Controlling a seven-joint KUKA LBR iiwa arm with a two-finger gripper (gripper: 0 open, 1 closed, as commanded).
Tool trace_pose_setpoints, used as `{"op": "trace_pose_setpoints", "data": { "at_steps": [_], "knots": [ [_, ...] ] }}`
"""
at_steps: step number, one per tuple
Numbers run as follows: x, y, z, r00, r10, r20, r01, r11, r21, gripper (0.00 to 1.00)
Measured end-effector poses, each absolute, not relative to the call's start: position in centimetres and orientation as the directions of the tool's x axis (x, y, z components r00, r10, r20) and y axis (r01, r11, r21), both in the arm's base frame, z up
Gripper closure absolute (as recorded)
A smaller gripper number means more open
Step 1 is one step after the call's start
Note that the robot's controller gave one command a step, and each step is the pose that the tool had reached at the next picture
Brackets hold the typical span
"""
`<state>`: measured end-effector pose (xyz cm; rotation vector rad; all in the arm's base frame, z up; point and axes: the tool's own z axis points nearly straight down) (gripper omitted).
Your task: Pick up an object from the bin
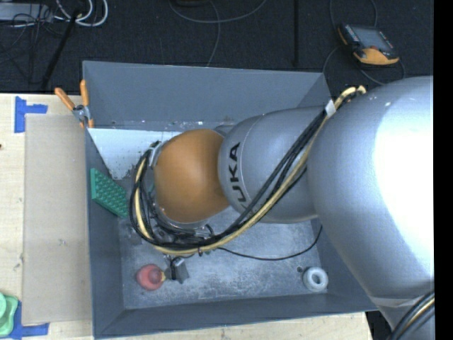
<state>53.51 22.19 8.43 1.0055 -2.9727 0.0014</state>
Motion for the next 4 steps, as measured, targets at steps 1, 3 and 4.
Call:
{"op": "trace_pose_setpoints", "data": {
  "at_steps": [1, 3, 4],
  "knots": [
    [48.4, 22.7, 7.1, -0.692, -0.722, -0.004, -0.722, 0.692, -0.003, 0.0],
    [51.9, 23.6, 12.7, -0.955, -0.295, -0.005, -0.295, 0.955, 0.001, 1.0],
    [50.0, 22.5, 23.1, -0.956, -0.292, -0.007, -0.292, 0.956, 0.001, 1.0]
  ]
}}
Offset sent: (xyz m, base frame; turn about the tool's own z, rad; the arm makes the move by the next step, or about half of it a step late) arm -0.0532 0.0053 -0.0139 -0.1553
